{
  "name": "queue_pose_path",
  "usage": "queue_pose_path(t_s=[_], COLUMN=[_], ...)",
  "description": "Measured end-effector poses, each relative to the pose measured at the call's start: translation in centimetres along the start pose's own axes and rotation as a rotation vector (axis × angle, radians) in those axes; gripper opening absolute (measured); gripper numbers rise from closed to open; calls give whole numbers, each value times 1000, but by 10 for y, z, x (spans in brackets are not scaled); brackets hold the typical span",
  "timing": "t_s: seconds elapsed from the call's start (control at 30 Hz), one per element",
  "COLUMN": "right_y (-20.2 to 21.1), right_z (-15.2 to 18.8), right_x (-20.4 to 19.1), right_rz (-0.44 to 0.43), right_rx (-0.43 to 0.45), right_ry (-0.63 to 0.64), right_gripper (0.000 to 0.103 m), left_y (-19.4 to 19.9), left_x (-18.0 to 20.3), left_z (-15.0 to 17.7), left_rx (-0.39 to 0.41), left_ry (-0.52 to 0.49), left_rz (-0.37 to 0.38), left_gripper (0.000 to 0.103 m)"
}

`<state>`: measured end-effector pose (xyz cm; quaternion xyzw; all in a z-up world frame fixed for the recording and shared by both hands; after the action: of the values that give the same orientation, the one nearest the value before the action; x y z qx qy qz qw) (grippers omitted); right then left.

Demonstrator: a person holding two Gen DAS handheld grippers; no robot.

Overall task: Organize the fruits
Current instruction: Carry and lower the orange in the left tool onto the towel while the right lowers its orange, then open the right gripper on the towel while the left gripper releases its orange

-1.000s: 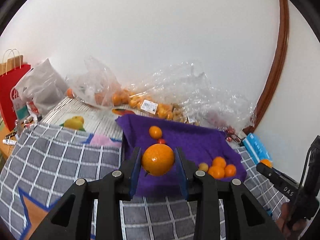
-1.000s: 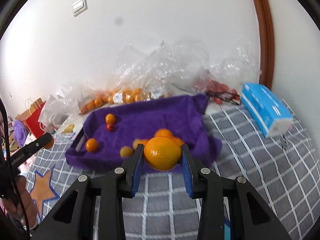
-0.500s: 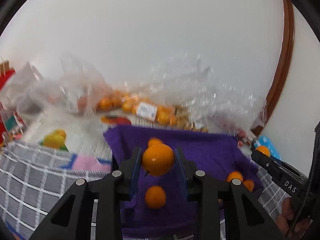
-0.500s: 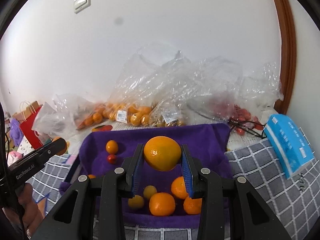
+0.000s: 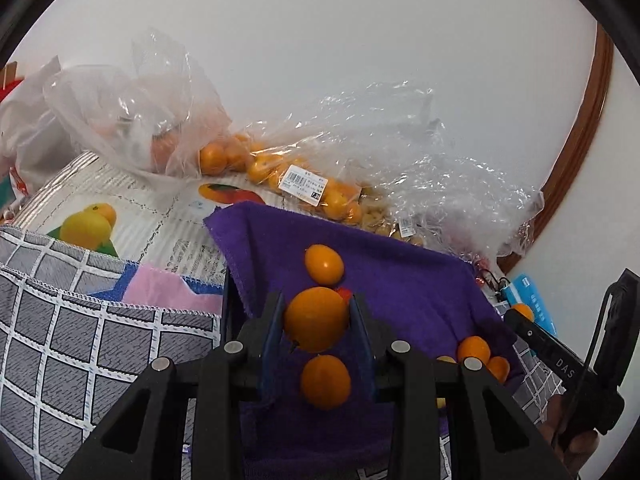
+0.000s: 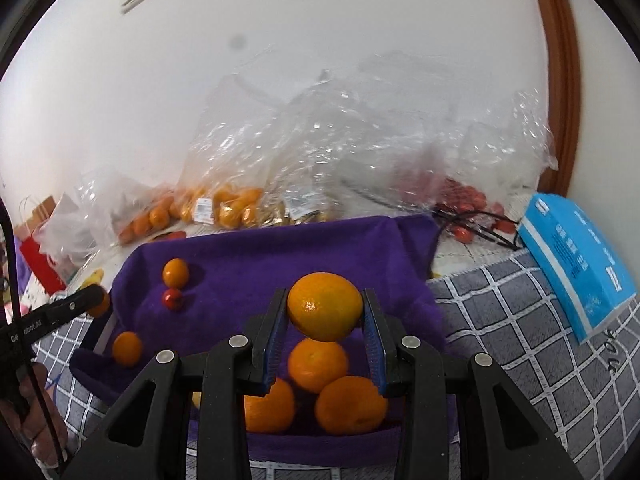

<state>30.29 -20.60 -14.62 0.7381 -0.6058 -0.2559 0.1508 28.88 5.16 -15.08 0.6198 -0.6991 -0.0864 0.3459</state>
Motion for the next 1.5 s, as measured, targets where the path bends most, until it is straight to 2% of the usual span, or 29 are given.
queue_pose_path(t_s=[0.2,0.83,1.2,1.5], right_y=[-12,-31,-36,-37], right_z=[6,13,16,19], right_x=[5,0,-5,-11], right_rz=[1,26,46,30], right_rx=[-36,-41,-49,-67], right_ry=[-23,-36,-18,8], right_gripper=[36,36,36,36], left_y=[-4,-21,-21,-22], left_x=[2,8,21,31], left_z=[4,14,17,21], left_rx=[-16,-62,-45,-56], left_ry=[16,10,-65,-108], left_rz=[43,40,31,69], left_gripper=[32,32,32,32])
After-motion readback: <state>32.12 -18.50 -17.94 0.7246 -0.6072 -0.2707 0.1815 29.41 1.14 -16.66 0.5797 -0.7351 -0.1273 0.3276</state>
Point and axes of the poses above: each gripper's, at about its wrist camera, not at the fingertips, and y roughly against the way its jaws point, x to its right, z to its underside, the point moved 6 cm from there along -y, roughly the way its jaws point
